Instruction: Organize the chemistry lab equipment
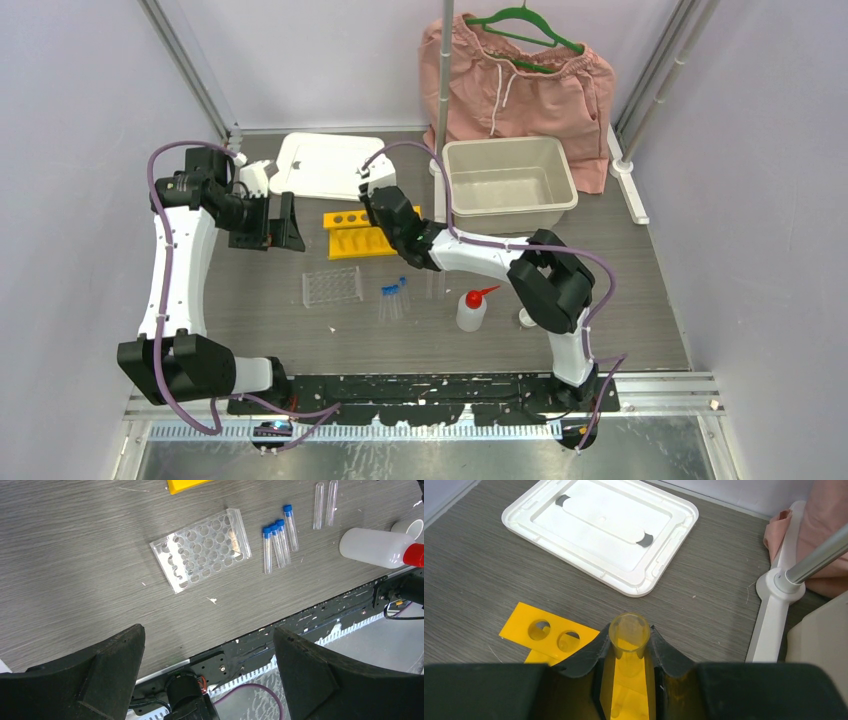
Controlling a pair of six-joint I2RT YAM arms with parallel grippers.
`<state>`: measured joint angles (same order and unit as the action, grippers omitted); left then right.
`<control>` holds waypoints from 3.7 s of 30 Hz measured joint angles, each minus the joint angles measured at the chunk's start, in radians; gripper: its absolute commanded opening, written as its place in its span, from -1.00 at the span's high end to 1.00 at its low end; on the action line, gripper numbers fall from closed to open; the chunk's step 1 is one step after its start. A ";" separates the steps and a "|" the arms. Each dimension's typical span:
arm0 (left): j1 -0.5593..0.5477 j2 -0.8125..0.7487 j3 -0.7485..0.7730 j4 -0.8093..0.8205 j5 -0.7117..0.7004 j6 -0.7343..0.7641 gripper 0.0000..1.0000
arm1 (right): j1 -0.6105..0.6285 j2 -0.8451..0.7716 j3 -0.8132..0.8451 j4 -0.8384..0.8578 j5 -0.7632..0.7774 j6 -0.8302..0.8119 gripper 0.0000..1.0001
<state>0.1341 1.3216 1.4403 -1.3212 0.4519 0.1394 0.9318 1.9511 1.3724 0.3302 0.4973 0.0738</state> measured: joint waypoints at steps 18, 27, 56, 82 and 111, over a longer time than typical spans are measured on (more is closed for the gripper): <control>0.000 -0.002 0.000 0.000 -0.016 0.004 -0.99 | -0.004 0.017 -0.010 0.002 0.007 0.038 -0.11; 0.000 -0.010 0.000 0.000 -0.021 0.004 -0.99 | -0.003 -0.047 -0.008 -0.107 0.016 0.070 -0.61; 0.000 -0.023 0.030 -0.001 -0.023 0.009 -0.98 | 0.000 -0.082 0.029 -1.037 -0.048 0.747 0.30; 0.000 -0.029 0.065 -0.021 -0.022 0.022 -0.96 | -0.062 -0.022 -0.061 -0.967 -0.190 0.798 0.20; 0.000 -0.056 0.077 -0.111 0.238 0.103 -0.51 | 0.082 -0.200 0.363 -0.896 -0.249 0.773 0.88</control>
<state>0.1341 1.2652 1.5177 -1.4326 0.6903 0.2424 1.0134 1.7515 1.7355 -0.5655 0.2485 0.8471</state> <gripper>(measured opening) 0.794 0.177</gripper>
